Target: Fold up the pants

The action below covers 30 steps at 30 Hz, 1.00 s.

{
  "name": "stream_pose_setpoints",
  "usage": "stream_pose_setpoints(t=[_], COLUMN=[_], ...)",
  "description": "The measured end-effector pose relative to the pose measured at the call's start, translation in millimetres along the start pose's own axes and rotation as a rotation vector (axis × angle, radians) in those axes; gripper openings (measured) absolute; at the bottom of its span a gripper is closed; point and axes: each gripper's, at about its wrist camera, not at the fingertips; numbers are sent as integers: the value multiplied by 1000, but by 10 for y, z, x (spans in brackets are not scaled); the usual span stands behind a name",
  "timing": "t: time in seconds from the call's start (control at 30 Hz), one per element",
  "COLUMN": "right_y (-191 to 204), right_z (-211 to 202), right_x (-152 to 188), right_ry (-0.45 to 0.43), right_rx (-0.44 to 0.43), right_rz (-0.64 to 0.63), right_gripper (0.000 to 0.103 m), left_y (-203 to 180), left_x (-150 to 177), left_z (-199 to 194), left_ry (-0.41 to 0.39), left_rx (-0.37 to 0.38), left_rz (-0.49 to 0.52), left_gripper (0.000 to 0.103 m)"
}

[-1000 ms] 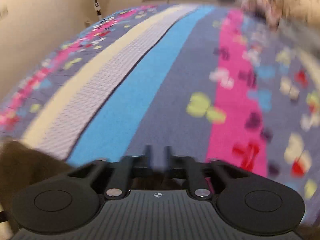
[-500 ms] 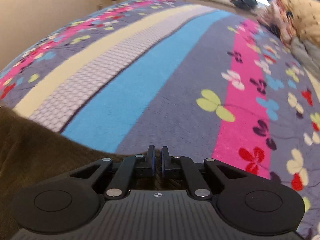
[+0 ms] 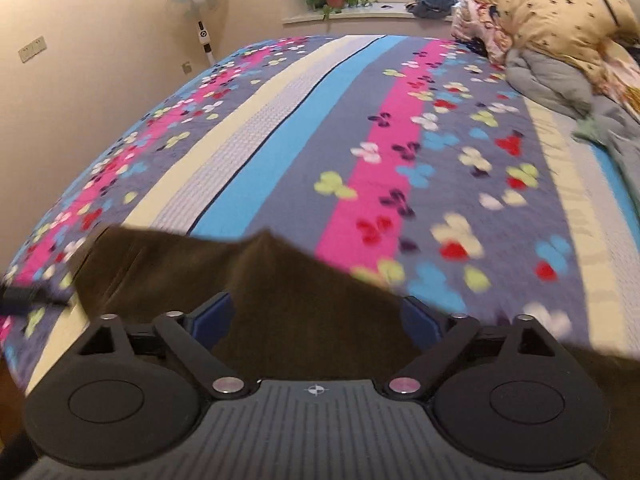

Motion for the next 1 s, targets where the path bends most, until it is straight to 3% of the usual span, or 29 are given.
stream_pose_setpoints(t=[0.13,0.27,0.4,0.47,0.6,0.7,0.8,0.9,1.0], right_y=[-313,-658,-965,-1174,-1698,-2122,-2423,-2672,-2874], right_z=[-401,-739,-1204,-1396,-1588,-1465,-1121,-645,-186], right_x=[557,1045,1468,1617,1784,1644,1183,769,575], right_ry=[-39,-99,-213,-249,-334,-313,-342,-336,-241], right_rx=[-8,35,148,180,290,288,294,385,488], right_rz=[188,297,382,414,481,552,525,544,599], right_gripper=[95,95,95,95,95,95,95,95,95], left_y=[-287,-476,-625,-675,-781,-811,-872,-902,-966], left_x=[11,403,862,1012,1167,1249,1290,1311,1349], left_z=[-183,-521,-702,-803,-923,-1018,-1221,-1435,-1640], left_ry=[-73,-200,-128,-141,-150,-132,-139,-123,-125], left_rx=[5,26,33,43,-20,-13,-31,-10,14], left_rz=[35,32,100,119,134,111,103,35,57], left_gripper=[103,103,103,103,103,103,103,103,103])
Point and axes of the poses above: each gripper's, at about its wrist camera, not at the fingertips, and z roughly the way its jaws point, y to its left, x to its underside, and after that the axes turned 11 degrees about z, right-handed
